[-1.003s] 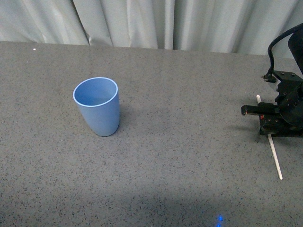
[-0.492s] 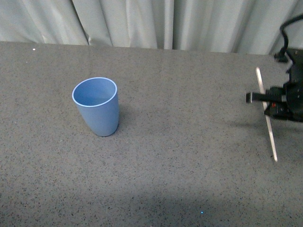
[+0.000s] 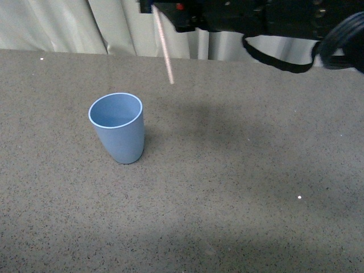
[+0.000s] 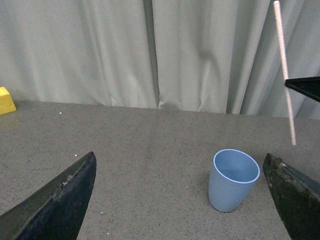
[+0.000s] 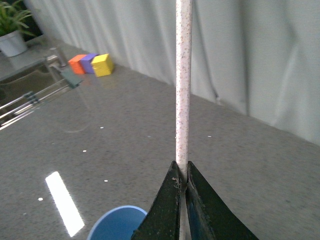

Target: Transfer chopsticks to blue cup

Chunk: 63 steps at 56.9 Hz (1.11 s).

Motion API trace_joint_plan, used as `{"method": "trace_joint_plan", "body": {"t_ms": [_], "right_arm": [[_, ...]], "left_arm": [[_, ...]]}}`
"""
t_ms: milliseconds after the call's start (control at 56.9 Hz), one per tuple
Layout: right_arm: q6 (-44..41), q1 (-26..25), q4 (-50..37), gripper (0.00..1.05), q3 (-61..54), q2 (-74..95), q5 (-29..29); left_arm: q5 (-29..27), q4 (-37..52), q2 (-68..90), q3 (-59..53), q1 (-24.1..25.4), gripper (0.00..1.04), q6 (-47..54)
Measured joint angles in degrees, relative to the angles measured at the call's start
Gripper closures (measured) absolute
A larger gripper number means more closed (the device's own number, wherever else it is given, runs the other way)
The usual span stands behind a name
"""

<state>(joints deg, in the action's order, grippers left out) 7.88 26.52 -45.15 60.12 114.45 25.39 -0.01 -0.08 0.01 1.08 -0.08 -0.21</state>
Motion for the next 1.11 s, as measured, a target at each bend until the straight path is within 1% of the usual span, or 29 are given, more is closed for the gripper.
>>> {"method": "trace_joint_plan", "body": {"t_ms": [158,299,528,791,827,862,985,1055,1108], "right_arm": [[0.48,4.59,2.67,1.04,8.92,7.21,2.86],[0.52,6.08,3.80,1.04,13.09,11.47,3.04],[1.01,6.86,3.80,1.04,13.97,15.26,1.68],[0.11,6.75,3.80,1.04,11.43,16.15,0.92],[-0.22,6.67,3.80,1.00,11.13,16.15,1.05],[-0.20,6.51,3.74,0.93,10.62,16.15,1.29],[-0.24,5.95,3.39,0.75,9.01,15.54,1.46],[-0.31,5.53,2.45,0.63,7.56,14.43,1.70],[-0.59,5.31,1.99,0.56,6.69,13.46,1.66]], "left_arm": [[0.00,0.00,0.00,0.00,0.00,0.07,0.00],[0.00,0.00,0.00,0.00,0.00,0.07,0.00],[0.00,0.00,0.00,0.00,0.00,0.07,0.00],[0.00,0.00,0.00,0.00,0.00,0.07,0.00],[0.00,0.00,0.00,0.00,0.00,0.07,0.00],[0.00,0.00,0.00,0.00,0.00,0.07,0.00],[0.00,0.00,0.00,0.00,0.00,0.07,0.00],[0.00,0.00,0.00,0.00,0.00,0.07,0.00],[0.00,0.00,0.00,0.00,0.00,0.07,0.00]]}}
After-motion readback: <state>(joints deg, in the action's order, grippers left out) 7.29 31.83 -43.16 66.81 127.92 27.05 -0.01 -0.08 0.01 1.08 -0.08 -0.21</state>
